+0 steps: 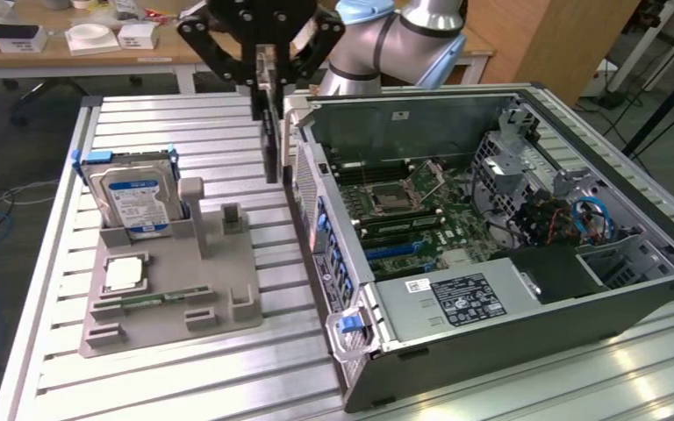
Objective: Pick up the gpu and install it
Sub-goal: 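Pick up the gpu and move the gpu toward the slot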
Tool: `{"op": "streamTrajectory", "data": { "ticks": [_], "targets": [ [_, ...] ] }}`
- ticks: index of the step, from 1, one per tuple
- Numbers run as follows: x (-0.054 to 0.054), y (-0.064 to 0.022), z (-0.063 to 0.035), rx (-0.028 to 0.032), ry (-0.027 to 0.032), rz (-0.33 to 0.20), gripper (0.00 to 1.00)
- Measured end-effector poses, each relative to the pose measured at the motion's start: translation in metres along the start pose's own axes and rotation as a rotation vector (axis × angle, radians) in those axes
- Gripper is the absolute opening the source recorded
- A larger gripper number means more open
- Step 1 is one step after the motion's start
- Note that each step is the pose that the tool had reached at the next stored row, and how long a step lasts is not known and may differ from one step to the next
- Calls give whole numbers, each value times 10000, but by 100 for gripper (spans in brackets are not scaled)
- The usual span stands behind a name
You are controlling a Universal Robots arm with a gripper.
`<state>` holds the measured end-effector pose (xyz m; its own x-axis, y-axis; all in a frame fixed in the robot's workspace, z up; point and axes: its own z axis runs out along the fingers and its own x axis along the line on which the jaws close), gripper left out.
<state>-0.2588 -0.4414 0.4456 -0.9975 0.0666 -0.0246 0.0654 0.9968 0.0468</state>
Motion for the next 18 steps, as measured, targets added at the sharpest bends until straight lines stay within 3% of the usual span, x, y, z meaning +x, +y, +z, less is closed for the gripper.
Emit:
{"op": "streamTrajectory", "data": {
  "ticks": [18],
  "targets": [
    [-676,45,19,-1,3,-4,26]
  ]
}}
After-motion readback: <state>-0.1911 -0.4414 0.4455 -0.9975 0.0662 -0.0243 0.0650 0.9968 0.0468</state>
